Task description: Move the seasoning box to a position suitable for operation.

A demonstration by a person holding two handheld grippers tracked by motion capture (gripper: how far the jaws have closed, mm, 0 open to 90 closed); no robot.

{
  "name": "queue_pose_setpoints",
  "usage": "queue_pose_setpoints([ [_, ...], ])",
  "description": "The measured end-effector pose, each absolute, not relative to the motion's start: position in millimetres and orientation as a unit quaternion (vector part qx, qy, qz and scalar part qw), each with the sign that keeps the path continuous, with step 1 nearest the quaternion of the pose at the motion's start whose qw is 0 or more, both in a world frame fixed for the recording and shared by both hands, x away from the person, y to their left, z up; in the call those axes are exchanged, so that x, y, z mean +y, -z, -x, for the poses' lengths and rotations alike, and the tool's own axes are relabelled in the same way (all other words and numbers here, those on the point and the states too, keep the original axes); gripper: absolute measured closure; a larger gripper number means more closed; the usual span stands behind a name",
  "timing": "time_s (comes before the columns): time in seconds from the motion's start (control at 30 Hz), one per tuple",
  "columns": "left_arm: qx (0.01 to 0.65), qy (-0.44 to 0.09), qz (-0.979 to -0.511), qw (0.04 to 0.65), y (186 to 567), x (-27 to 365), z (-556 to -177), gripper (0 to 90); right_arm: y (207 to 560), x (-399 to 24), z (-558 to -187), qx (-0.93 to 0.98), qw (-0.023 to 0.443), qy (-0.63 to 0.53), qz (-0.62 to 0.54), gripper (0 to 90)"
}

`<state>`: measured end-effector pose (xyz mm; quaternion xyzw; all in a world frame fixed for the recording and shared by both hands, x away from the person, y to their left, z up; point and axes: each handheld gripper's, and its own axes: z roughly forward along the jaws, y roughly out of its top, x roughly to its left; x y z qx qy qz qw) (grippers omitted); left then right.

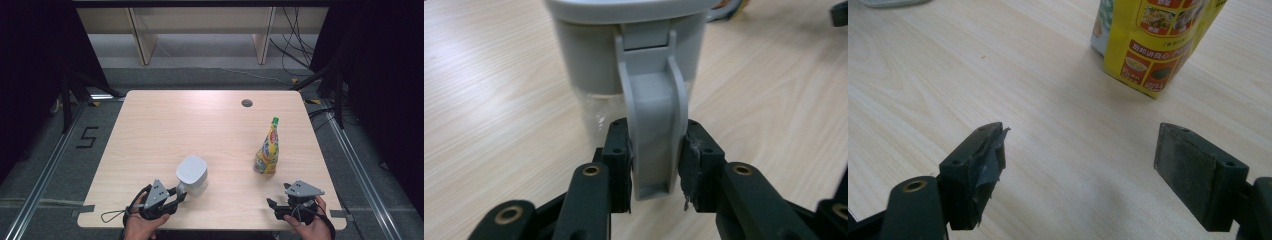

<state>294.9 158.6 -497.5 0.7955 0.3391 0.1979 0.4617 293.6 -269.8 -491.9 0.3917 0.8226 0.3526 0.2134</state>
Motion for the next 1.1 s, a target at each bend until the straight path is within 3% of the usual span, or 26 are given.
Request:
queue_pose_setpoints([
  [0.03, 0.361, -0.197, -0.784, 0.465, 499, 163, -298, 67.8, 492, -270, -294, 0.823, 0.212, -0.351, -0.392, 21.6],
  [0.5, 0.379, -0.225, -0.773, 0.457, 503, 175, -327, 69.4, 493, -267, -294, 0.826, 0.214, -0.347, -0.39, 21.8],
  [1.03, 0.319, -0.196, -0.8, 0.469, 503, 168, -341, 70.0, 493, -266, -295, 0.827, 0.212, -0.346, -0.388, 22.1],
  [1.1, 0.313, -0.191, -0.801, 0.474, 503, 168, -340, 70.0, 492, -264, -293, 0.826, 0.193, -0.342, -0.404, 22.0],
])
